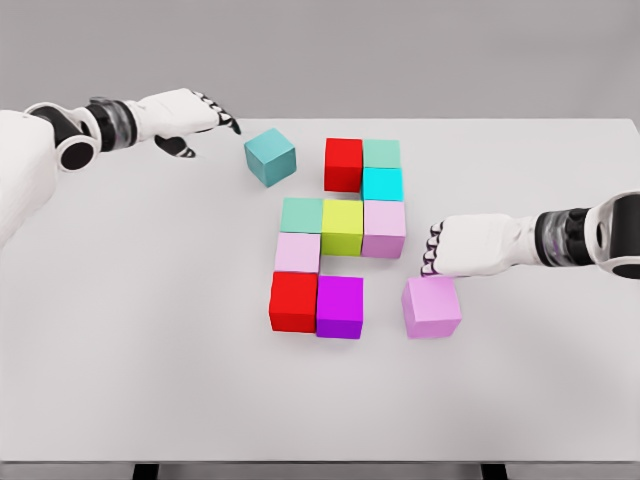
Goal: Assemble the squares on the desktop into the number 2
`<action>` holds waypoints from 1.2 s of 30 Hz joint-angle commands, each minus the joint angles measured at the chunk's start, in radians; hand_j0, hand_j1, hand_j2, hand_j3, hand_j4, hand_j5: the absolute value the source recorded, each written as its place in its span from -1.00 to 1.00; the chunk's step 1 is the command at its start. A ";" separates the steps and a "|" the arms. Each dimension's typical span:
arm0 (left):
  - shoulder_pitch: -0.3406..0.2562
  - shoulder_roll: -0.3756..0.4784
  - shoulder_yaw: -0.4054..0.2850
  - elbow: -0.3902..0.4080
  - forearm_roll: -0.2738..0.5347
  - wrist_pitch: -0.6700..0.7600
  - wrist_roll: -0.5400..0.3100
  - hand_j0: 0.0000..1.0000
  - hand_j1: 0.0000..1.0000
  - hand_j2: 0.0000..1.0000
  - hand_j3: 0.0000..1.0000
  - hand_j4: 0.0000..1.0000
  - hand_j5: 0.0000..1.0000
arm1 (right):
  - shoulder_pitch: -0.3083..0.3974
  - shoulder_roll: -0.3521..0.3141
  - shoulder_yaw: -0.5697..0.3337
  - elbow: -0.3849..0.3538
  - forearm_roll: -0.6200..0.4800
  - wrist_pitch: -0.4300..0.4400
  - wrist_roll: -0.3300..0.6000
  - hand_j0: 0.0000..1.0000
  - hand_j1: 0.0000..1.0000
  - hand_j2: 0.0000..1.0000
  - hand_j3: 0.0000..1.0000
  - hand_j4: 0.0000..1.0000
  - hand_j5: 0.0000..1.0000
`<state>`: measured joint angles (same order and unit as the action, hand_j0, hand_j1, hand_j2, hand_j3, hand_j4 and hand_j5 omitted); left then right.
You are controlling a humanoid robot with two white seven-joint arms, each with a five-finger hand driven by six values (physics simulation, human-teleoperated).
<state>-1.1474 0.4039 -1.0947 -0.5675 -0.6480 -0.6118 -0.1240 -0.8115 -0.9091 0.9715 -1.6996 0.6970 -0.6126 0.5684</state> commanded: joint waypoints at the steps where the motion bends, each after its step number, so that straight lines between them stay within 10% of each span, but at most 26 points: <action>1: 0.000 0.004 0.004 0.001 0.001 0.001 0.000 0.55 0.55 0.55 0.55 0.55 0.55 | 0.000 -0.002 -0.005 0.001 -0.001 0.002 -0.001 0.36 0.36 0.36 0.36 0.36 0.36; 14: 0.000 -0.017 -0.004 0.024 -0.035 0.001 0.000 0.56 0.56 0.56 0.56 0.56 0.56 | -0.012 -0.151 -0.037 0.070 -0.117 0.002 -0.018 0.39 0.39 0.39 0.39 0.39 0.39; 21: 0.009 -0.025 -0.005 0.014 -0.042 0.001 0.000 0.56 0.56 0.56 0.56 0.56 0.56 | -0.095 -0.271 0.165 -0.025 -0.206 0.002 -0.041 0.35 0.35 0.35 0.35 0.35 0.35; 36: 0.029 -0.019 -0.005 -0.031 -0.041 0.001 0.000 0.56 0.56 0.56 0.56 0.56 0.56 | -0.095 -0.260 0.231 -0.049 -0.267 0.002 -0.127 0.27 0.27 0.27 0.27 0.27 0.27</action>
<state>-1.1198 0.3842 -1.1035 -0.5949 -0.6934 -0.6117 -0.1247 -0.9066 -1.1704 1.1996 -1.7481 0.4359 -0.6125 0.4518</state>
